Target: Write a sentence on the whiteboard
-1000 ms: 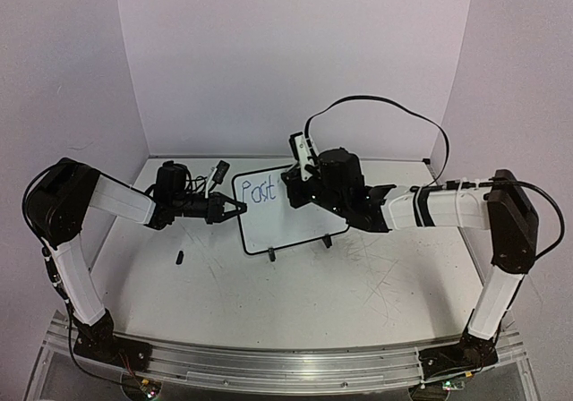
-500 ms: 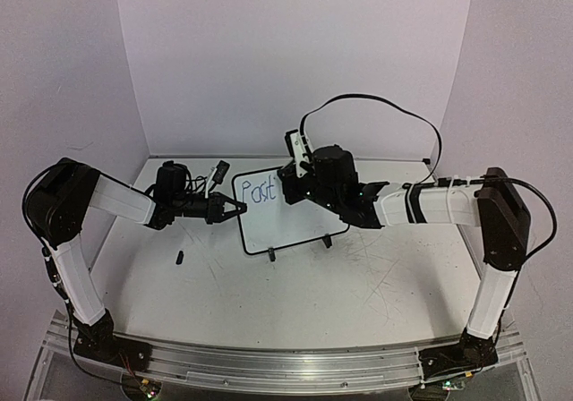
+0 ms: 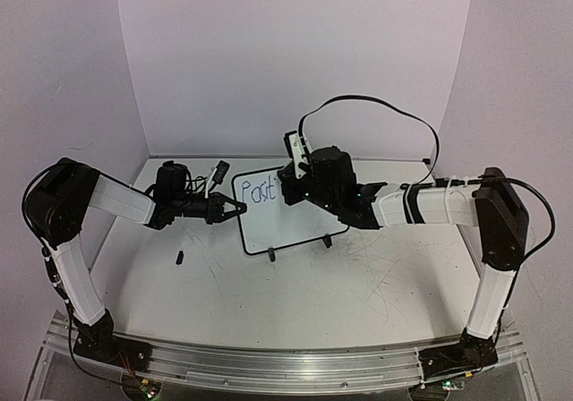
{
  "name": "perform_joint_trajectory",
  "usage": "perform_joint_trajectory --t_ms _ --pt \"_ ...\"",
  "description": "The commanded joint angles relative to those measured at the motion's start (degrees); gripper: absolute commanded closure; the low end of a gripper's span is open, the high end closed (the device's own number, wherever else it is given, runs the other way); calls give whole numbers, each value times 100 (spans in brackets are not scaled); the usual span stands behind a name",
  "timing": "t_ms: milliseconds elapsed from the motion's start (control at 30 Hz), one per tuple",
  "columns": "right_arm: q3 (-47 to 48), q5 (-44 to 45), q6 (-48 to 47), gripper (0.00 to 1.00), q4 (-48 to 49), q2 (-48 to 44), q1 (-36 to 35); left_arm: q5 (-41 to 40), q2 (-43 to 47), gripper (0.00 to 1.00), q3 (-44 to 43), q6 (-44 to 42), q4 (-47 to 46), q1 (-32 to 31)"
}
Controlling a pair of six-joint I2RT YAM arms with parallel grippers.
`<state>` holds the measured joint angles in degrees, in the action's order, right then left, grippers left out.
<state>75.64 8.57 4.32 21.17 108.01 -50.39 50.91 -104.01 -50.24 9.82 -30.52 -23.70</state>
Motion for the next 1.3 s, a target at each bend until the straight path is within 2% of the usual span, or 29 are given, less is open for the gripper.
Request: perform_joint_trajectory --t_ms 0,733,1267 --pt "-139 -197 61 100 242 -414 26 -510 128 100 -151 -262 204 47" --pt "-43 27 52 100 94 17 24 -507 130 100 -160 -279 223 47" --pt "-279 58 118 100 -22 -34 24 -514 148 100 -163 -288 241 49"
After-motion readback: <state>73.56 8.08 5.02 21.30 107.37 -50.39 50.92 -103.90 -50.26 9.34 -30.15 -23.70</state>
